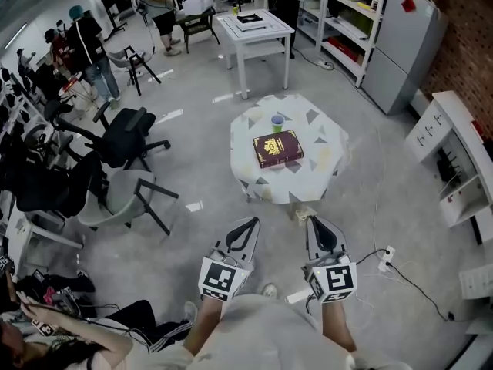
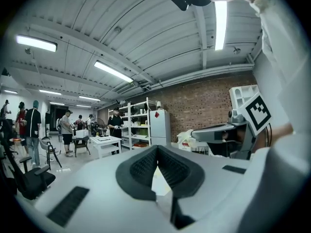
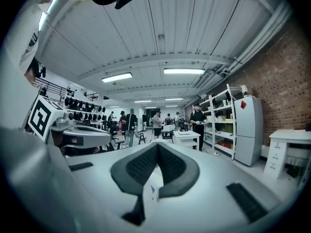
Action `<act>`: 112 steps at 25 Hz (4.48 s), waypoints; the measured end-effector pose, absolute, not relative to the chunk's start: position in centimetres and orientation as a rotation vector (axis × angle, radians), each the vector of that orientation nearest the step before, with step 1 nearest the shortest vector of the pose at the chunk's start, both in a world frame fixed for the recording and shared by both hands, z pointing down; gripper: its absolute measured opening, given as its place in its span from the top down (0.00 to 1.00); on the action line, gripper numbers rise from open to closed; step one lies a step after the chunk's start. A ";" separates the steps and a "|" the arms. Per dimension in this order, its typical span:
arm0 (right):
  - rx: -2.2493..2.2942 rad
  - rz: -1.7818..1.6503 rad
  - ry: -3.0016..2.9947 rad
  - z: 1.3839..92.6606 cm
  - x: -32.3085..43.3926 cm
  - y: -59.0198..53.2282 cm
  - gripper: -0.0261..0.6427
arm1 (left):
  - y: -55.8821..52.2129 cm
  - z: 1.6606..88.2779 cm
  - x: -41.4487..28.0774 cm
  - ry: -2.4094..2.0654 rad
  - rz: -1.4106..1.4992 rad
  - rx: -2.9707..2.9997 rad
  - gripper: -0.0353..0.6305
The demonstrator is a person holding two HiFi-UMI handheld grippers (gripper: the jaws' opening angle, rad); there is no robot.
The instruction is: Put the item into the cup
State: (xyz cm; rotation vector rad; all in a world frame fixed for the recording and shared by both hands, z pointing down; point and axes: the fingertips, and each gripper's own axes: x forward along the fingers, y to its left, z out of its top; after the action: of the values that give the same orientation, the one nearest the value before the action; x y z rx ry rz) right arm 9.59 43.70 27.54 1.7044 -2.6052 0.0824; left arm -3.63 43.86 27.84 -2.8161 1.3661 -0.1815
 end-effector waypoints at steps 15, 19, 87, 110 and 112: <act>1.802 0.086 -2.490 27.9 7.2 34.1 0.95 | 32.5 28.5 -6.2 1.251 -0.147 -2.903 0.93; 1.835 0.102 -2.448 28.2 6.4 31.8 0.95 | 29.7 28.6 -6.9 1.209 -0.135 -2.933 0.93; 1.657 0.307 -2.576 33.5 17.6 1.9 0.95 | 2.0 33.9 2.4 1.492 -0.356 -2.863 0.93; 1.690 0.417 -2.322 40.1 12.8 -6.9 0.95 | -9.2 40.9 0.7 1.241 -0.396 -3.116 0.93; 1.678 0.426 -2.304 40.9 12.2 -7.7 0.95 | -9.8 41.7 0.5 1.225 -0.402 -3.140 0.93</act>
State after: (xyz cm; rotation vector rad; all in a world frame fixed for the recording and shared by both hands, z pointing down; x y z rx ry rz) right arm 12.15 -7.68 40.90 1.6777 -2.3041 0.4264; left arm 0.50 -9.85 41.65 -3.1397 1.2248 -0.4022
